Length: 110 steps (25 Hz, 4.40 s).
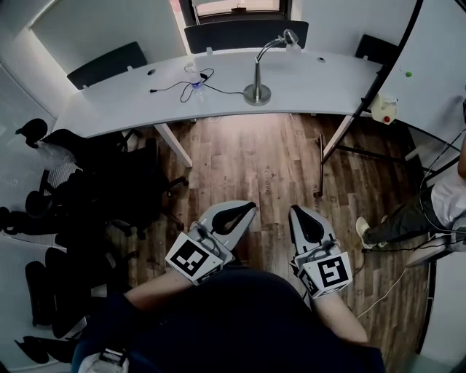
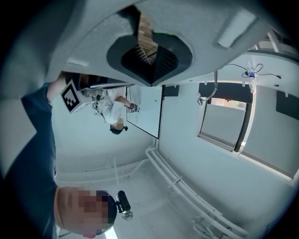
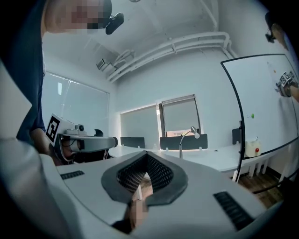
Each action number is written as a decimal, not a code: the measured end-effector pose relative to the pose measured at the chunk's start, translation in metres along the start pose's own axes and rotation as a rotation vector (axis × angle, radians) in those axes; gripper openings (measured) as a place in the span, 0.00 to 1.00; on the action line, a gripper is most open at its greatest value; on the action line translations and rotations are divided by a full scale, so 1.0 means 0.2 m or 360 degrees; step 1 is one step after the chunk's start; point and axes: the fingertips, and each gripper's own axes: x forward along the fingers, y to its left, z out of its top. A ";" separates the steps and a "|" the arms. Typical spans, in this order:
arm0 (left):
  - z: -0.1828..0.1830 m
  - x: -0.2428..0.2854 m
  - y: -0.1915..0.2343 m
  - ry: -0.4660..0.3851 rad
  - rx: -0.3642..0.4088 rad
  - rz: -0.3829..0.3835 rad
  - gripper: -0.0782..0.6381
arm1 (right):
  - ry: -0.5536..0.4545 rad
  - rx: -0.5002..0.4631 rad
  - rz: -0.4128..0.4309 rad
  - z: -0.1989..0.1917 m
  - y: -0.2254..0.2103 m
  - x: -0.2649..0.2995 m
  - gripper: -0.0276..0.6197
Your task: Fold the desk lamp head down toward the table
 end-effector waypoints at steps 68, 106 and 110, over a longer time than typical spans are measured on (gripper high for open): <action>-0.15 1.58 2.24 0.0133 -0.0033 -0.0050 0.12 | 0.0135 -0.0381 -0.0101 0.28 -1.38 2.28 0.06; -0.83 2.15 2.72 0.0497 0.0080 -0.0090 0.37 | 0.0997 -0.2288 -0.0493 0.20 -1.92 2.81 0.31; -0.84 2.16 2.75 0.0482 0.0102 -0.0047 0.29 | 0.1034 -0.2457 -0.0509 0.18 -1.95 2.85 0.26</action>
